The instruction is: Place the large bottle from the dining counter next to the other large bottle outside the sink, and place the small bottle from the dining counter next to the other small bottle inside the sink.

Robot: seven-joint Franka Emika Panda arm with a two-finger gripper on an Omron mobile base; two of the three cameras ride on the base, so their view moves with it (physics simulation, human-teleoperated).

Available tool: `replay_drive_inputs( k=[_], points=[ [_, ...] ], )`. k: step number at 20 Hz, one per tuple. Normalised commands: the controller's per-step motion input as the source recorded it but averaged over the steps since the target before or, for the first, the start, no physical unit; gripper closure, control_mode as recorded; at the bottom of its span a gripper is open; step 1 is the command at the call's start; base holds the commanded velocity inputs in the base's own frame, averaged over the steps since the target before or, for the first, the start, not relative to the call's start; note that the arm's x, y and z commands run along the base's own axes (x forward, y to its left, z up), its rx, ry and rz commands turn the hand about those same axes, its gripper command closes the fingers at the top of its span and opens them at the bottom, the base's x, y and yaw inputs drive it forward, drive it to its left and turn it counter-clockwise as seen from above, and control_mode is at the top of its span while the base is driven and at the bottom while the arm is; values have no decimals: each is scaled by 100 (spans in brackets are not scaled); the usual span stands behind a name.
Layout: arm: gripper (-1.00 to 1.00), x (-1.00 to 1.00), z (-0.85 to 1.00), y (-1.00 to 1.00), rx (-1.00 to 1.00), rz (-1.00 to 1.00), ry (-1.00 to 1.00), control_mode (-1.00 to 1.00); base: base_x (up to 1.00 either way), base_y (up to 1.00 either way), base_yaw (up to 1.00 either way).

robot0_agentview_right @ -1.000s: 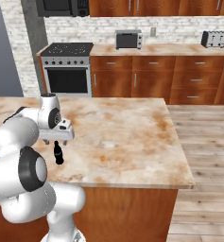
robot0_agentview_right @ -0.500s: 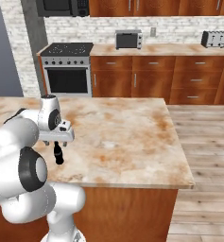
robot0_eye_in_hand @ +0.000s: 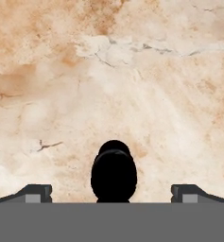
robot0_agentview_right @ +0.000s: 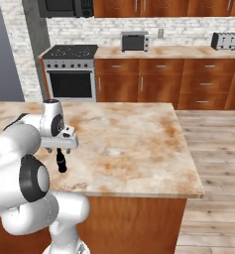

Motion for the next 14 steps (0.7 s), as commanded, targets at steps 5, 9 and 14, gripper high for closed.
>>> replay_drive_inputs(
  k=[5, 9, 14],
  points=[
    [-100, 0, 1, -7, 0, 0, 0, -100, 0, 0, 0],
    [-100, 0, 0, -4, 0, 0, 0, -100, 0, 0, 0],
    [-100, 0, -9, 0, 0, 0, 0, -100, 0, 0, 0]
  ],
)
